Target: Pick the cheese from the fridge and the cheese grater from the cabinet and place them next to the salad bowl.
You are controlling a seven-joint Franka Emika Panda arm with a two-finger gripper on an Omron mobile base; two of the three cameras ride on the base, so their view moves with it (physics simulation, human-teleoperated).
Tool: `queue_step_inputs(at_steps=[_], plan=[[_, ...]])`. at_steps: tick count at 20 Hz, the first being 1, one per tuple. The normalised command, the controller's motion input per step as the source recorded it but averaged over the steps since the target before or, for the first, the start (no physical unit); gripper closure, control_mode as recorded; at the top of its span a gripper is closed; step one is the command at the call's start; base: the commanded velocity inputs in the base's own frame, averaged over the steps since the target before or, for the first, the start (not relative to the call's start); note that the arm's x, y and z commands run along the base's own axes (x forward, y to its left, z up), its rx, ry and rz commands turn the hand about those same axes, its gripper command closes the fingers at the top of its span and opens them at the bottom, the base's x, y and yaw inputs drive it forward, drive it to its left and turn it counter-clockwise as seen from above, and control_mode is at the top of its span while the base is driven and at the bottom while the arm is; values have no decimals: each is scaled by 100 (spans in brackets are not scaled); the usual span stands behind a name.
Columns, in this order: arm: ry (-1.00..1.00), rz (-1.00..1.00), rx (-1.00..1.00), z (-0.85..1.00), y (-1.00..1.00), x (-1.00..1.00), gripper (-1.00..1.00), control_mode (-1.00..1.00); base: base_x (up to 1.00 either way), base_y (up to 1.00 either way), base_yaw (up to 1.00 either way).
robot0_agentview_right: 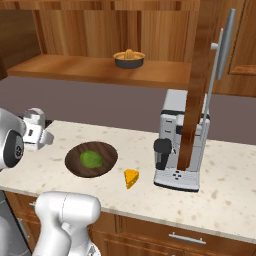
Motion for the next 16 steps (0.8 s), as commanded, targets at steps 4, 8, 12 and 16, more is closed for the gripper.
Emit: queue_step_inputs(at_steps=[4, 8, 12, 16], plan=[[0, -6, 10, -60, 47, 3, 100, -100, 0, 0, 0], [0, -5, 3, -55, 41, 5, 100, -100, 0, 0, 0], [0, -9, 0, -40, 22, 7, 100, -100, 0, 0, 0], [0, -12, -2, -34, 11, 6, 100, -100, 0, 0, 0]])
